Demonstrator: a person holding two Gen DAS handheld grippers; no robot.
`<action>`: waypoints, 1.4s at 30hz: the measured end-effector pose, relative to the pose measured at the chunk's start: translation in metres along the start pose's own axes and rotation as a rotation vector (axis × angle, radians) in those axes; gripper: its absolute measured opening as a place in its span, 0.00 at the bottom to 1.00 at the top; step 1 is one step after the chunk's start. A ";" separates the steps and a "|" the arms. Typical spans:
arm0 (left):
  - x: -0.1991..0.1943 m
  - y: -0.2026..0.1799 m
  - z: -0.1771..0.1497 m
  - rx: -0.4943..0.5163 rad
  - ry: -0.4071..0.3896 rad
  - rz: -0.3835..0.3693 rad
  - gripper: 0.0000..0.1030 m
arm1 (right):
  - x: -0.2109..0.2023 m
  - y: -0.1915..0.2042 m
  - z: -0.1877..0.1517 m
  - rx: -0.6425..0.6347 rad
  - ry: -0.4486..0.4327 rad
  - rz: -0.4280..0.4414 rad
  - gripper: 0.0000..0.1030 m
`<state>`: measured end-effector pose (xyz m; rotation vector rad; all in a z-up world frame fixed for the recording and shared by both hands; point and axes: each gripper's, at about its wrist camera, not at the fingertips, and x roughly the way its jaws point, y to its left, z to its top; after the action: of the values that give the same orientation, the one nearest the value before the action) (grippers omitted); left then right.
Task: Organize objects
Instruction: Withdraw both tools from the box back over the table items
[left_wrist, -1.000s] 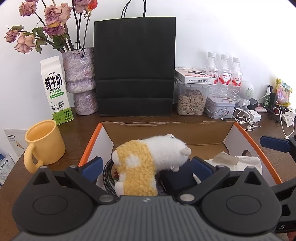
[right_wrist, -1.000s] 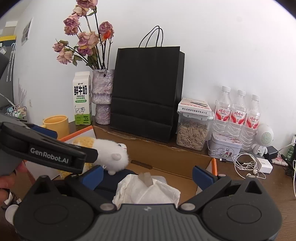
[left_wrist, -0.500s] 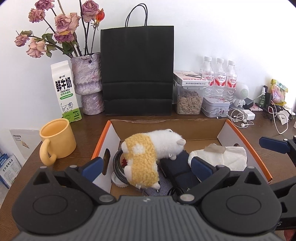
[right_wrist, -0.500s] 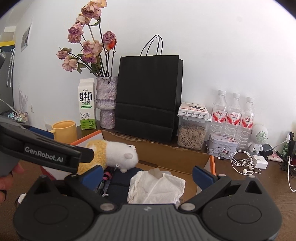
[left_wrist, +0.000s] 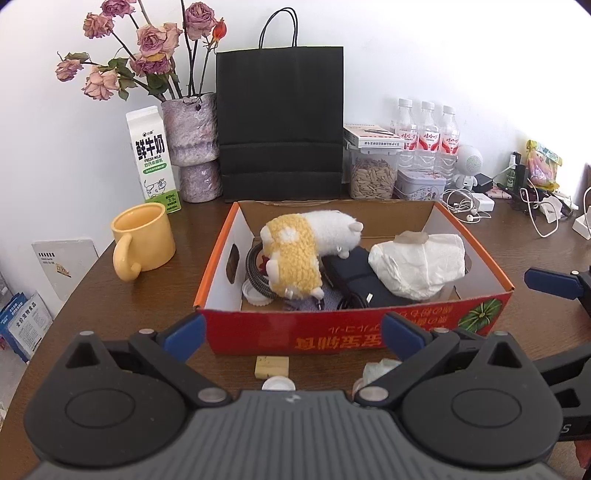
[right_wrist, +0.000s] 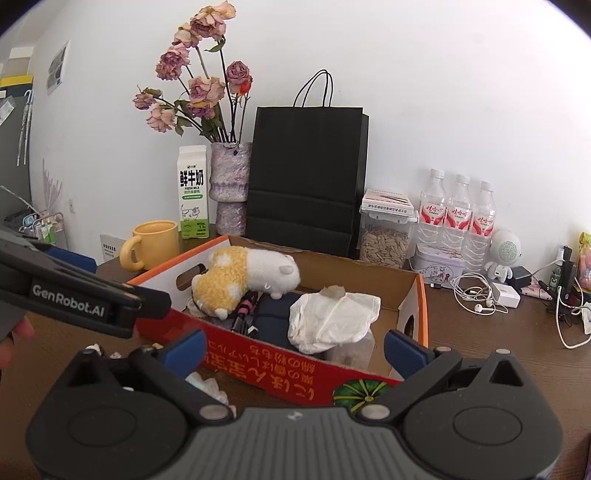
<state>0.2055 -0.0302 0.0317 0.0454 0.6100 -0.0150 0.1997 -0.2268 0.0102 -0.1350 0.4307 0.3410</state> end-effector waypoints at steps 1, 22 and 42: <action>-0.004 0.002 -0.005 -0.002 0.002 0.003 1.00 | -0.004 0.002 -0.003 -0.003 0.006 -0.002 1.00; -0.041 0.055 -0.087 -0.050 0.100 0.076 1.00 | -0.041 0.024 -0.057 0.013 0.098 -0.018 1.00; -0.011 0.085 -0.096 -0.070 0.160 0.090 1.00 | -0.004 0.022 -0.073 0.045 0.189 -0.050 0.92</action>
<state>0.1438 0.0590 -0.0368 0.0056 0.7676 0.0978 0.1606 -0.2223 -0.0551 -0.1346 0.6209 0.2701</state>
